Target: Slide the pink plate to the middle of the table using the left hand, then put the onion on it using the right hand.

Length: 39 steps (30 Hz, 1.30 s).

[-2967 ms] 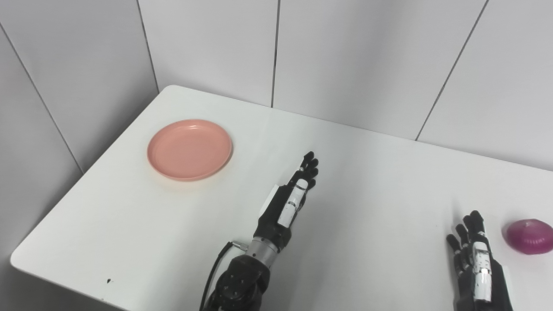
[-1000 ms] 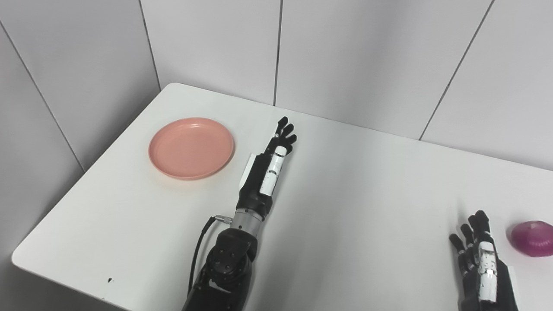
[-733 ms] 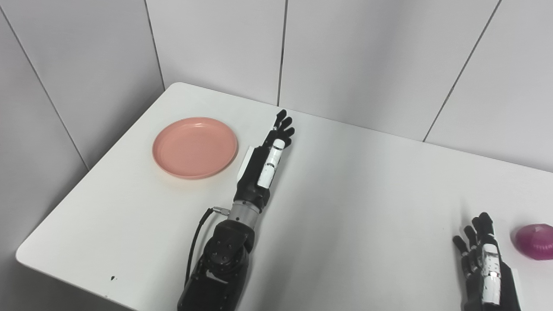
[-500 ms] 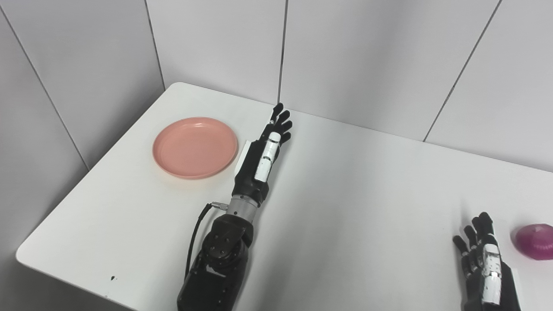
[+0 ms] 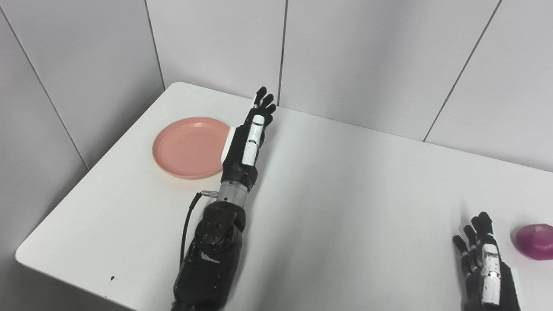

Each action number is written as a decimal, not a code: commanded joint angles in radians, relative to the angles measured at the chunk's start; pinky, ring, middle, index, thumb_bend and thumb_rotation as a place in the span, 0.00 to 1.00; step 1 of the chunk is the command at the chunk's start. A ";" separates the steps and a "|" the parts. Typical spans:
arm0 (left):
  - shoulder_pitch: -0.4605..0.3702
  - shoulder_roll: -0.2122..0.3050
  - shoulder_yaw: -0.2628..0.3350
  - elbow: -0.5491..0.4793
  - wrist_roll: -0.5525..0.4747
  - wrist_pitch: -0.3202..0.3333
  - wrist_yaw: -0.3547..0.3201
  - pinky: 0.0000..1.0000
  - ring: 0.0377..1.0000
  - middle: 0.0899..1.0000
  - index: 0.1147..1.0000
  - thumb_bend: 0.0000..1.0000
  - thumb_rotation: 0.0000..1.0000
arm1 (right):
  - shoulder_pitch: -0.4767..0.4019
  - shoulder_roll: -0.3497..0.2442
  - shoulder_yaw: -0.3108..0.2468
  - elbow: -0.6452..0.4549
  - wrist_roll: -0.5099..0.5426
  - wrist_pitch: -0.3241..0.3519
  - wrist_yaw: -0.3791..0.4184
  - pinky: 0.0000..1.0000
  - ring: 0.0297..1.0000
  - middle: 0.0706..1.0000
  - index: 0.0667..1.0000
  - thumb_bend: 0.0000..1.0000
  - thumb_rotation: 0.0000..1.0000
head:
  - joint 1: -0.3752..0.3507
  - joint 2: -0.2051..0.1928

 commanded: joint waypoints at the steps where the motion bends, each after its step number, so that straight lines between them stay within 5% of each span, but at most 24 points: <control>1: -0.055 0.019 0.013 -0.044 -0.007 0.009 0.013 0.97 0.95 0.96 0.95 0.45 1.00 | -0.007 -0.003 -0.002 0.008 -0.002 0.008 0.003 1.00 1.00 1.00 1.00 0.45 0.99 | -0.001 0.000; 39: -0.125 0.140 0.143 -0.025 -0.008 0.000 0.080 0.97 0.96 0.96 0.95 0.43 1.00 | -0.012 -0.007 -0.001 0.047 0.010 -0.035 0.025 1.00 1.00 1.00 1.00 0.44 1.00 | 0.018 -0.023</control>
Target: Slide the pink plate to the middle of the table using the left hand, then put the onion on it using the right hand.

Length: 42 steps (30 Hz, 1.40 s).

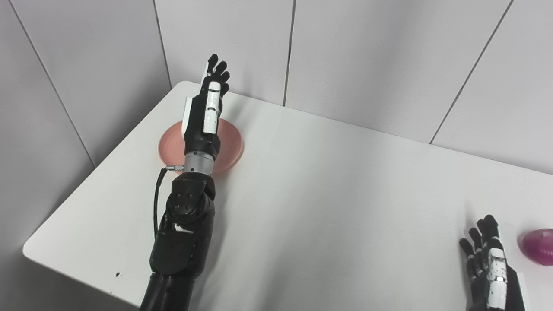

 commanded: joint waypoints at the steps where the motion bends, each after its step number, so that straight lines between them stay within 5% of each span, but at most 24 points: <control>1: -0.055 0.026 0.006 -0.009 0.009 -0.040 0.013 0.96 0.96 0.96 0.95 0.43 1.00 | -0.008 0.000 -0.001 0.025 0.004 -0.012 0.006 1.00 1.00 1.00 1.00 0.43 1.00 | -0.001 0.000; 42: -0.118 0.102 0.123 0.073 -0.020 0.016 0.098 0.93 0.95 0.95 0.91 0.38 1.00 | -0.014 -0.010 -0.013 0.052 0.015 -0.035 0.024 1.00 1.00 1.00 1.00 0.53 0.99 | 0.024 -0.012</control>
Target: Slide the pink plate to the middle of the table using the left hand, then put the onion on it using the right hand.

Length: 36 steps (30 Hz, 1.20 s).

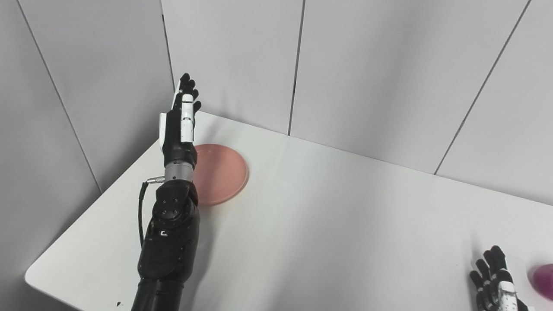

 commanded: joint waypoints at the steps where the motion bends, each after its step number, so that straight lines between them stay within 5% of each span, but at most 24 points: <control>1: -0.047 0.030 0.010 -0.008 -0.009 -0.015 0.013 0.93 0.94 0.95 0.92 0.38 1.00 | -0.001 -0.004 -0.005 0.032 0.008 -0.018 0.007 1.00 1.00 1.00 1.00 0.54 0.99 | 0.001 0.002; 36: -0.042 0.089 0.094 0.084 -0.080 -0.058 0.039 0.90 0.91 0.91 0.88 0.42 1.00 | -0.002 -0.012 -0.013 0.035 0.019 -0.018 0.021 1.00 1.00 1.00 1.00 0.55 0.98 | 0.012 0.009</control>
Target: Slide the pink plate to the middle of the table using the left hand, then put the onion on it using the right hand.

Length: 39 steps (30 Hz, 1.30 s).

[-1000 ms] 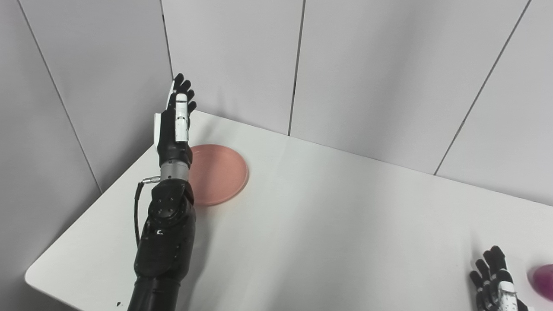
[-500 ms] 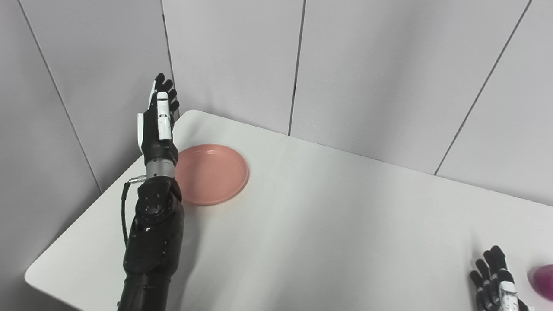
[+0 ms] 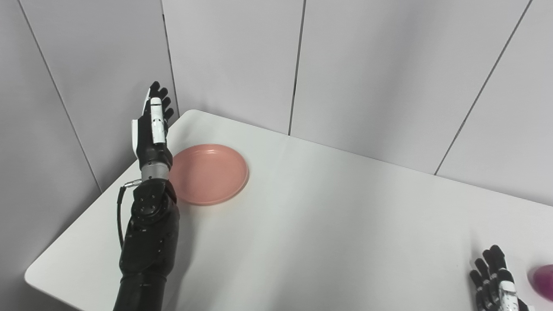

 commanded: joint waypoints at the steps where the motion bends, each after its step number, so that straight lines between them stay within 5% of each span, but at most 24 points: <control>1: -0.041 0.030 0.002 -0.012 -0.001 -0.041 0.010 0.90 0.91 0.91 0.88 0.42 1.00 | 0.005 -0.003 -0.005 0.025 -0.004 -0.013 -0.003 1.00 1.00 1.00 1.00 0.56 0.98 | 0.000 0.000; 23: -0.038 0.041 0.017 0.025 -0.002 -0.045 0.026 0.92 0.92 0.91 0.89 0.43 1.00 | 0.004 -0.007 -0.009 0.022 -0.002 -0.012 -0.001 1.00 1.00 1.00 1.00 0.59 0.96 | 0.004 0.004; 29: -0.031 0.048 0.012 0.028 0.003 -0.035 0.028 0.92 0.91 0.90 0.87 0.42 1.00 | 0.006 0.009 -0.017 0.009 -0.024 0.020 -0.040 1.00 0.97 0.98 0.95 0.41 0.97 | 0.005 0.004; 39: -0.028 0.058 0.008 0.070 -0.014 -0.047 0.011 0.91 0.91 0.91 0.88 0.42 1.00 | 0.005 0.008 -0.023 0.006 -0.025 0.029 -0.040 1.00 0.98 0.98 0.96 0.40 0.98 | 0.009 0.006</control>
